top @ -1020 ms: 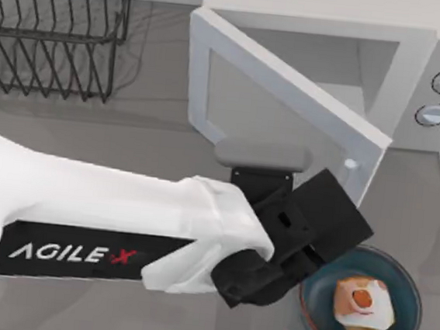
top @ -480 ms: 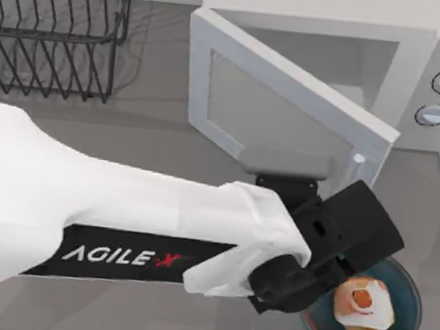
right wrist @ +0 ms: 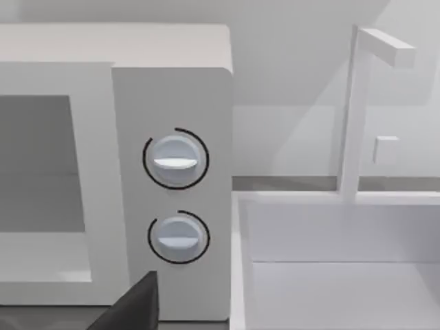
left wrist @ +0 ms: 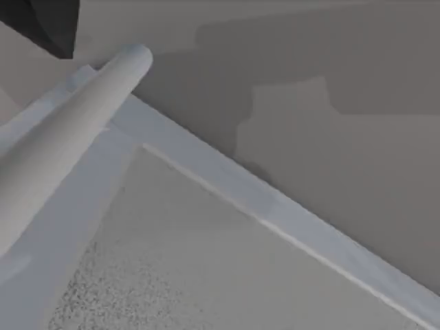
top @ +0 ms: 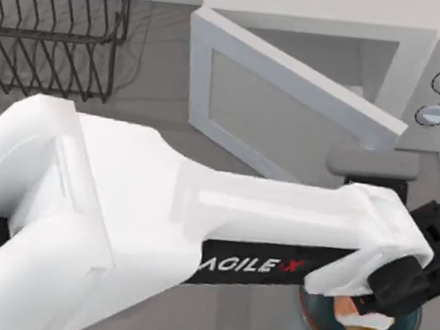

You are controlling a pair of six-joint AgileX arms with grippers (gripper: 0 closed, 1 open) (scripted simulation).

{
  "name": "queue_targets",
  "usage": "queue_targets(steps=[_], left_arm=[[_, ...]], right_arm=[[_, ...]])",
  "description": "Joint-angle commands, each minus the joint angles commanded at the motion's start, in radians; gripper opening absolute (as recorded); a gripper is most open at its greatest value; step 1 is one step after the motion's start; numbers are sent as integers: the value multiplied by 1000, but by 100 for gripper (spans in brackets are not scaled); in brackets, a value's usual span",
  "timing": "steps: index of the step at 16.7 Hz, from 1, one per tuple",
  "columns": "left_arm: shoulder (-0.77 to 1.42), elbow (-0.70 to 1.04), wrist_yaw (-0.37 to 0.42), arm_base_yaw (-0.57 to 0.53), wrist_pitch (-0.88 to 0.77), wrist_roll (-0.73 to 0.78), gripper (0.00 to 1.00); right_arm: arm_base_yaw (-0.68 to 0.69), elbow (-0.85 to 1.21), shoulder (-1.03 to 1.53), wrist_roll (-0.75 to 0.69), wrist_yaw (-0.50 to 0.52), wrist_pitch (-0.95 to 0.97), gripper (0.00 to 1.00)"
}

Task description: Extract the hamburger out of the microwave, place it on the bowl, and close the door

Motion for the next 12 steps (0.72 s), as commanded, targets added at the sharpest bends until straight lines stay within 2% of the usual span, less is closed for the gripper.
queue_targets(steps=[6, 12], left_arm=[[17, 24, 2, 3, -10, -3, 0], [153, 215, 74, 153, 47, 171, 0]], right_arm=[[0, 0, 0, 0, 0, 0, 100], [0, 0, 0, 0, 0, 0, 100]])
